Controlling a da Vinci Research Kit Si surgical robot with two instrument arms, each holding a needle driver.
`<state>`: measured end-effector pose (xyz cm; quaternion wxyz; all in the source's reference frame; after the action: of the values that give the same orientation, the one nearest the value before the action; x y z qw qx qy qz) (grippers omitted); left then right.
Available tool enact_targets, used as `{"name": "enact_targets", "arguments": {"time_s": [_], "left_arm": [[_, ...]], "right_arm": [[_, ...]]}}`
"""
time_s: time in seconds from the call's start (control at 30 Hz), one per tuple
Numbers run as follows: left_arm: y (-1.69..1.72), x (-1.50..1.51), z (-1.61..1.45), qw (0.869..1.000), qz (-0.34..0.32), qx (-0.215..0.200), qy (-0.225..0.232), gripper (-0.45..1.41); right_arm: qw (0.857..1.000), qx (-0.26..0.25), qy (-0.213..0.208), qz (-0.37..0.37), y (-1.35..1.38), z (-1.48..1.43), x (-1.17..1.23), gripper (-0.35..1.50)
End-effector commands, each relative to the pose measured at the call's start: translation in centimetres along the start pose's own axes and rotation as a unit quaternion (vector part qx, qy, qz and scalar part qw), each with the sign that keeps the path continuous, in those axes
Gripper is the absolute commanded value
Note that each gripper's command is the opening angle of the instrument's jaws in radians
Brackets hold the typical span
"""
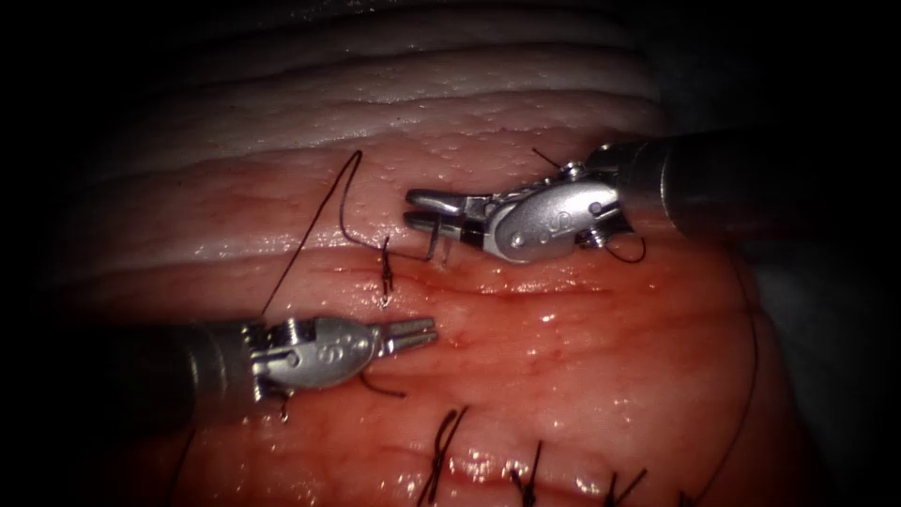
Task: Wound Closure
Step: Push needle through tissue above incision with right hand
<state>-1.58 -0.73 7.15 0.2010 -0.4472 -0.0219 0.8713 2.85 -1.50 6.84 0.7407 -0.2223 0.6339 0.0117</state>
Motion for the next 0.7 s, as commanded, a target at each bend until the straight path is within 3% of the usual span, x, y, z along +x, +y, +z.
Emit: {"name": "enact_targets", "arguments": {"time_s": [0.03,0.37,0.7], "left_arm": [[0.01,-0.02,0.07,1.000,0.000,0.000,0.002,-0.25],[0.02,-0.03,0.06,1.000,-0.002,0.000,0.002,-0.25],[0.01,-0.03,0.06,1.000,-0.002,-0.001,0.002,-0.25]], "right_arm": [[1.000,-0.005,-0.001,-0.018,-0.13,0.04,0.03,-0.35],[0.999,0.002,-0.009,-0.051,-0.41,-0.03,0.01,-0.35],[0.999,0.027,-0.026,0.005,-0.78,-0.09,-0.23,-0.35]]}}
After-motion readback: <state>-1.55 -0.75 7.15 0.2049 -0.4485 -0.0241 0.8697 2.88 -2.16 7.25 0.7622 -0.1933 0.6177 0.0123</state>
